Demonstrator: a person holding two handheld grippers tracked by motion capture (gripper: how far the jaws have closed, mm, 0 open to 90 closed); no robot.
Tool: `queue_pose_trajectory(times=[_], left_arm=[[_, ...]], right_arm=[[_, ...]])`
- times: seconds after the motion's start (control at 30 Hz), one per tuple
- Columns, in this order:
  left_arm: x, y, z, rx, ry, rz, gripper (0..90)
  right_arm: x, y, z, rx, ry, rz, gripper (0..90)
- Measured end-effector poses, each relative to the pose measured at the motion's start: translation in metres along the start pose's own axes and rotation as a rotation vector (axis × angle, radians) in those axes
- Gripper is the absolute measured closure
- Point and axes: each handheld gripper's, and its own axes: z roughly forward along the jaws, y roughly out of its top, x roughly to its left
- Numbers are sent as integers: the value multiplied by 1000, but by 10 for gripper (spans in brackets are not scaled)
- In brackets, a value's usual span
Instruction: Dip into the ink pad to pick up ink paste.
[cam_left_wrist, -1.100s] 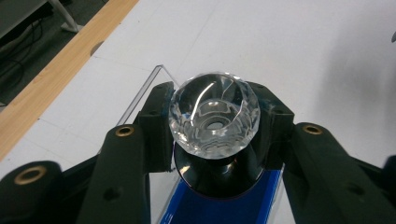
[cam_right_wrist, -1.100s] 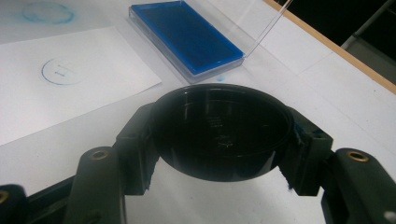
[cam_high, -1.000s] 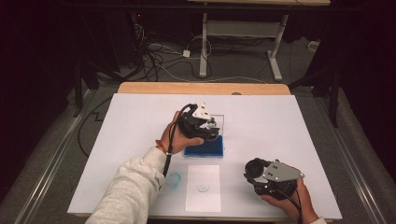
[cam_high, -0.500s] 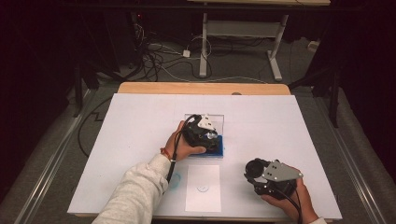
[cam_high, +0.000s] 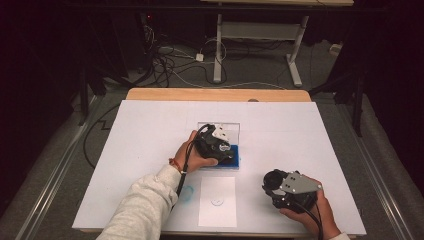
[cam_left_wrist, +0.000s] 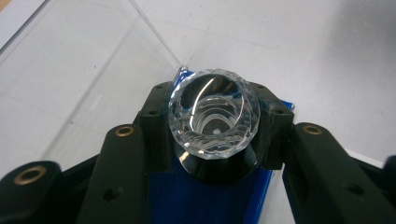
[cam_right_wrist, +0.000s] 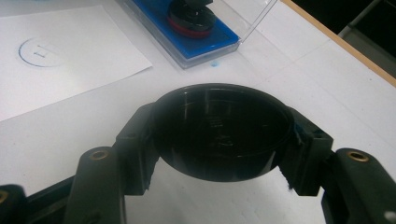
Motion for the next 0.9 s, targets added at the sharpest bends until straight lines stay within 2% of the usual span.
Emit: queue_pose_trajectory(times=[0.3, 0.9], left_arm=[[2, 5, 0, 34, -7, -5, 547], [1, 9, 1, 65, -4, 6, 547]], right_arm=[[0, 0, 0, 1, -6, -3, 384], [-1, -1, 2, 17, -15, -9, 383]])
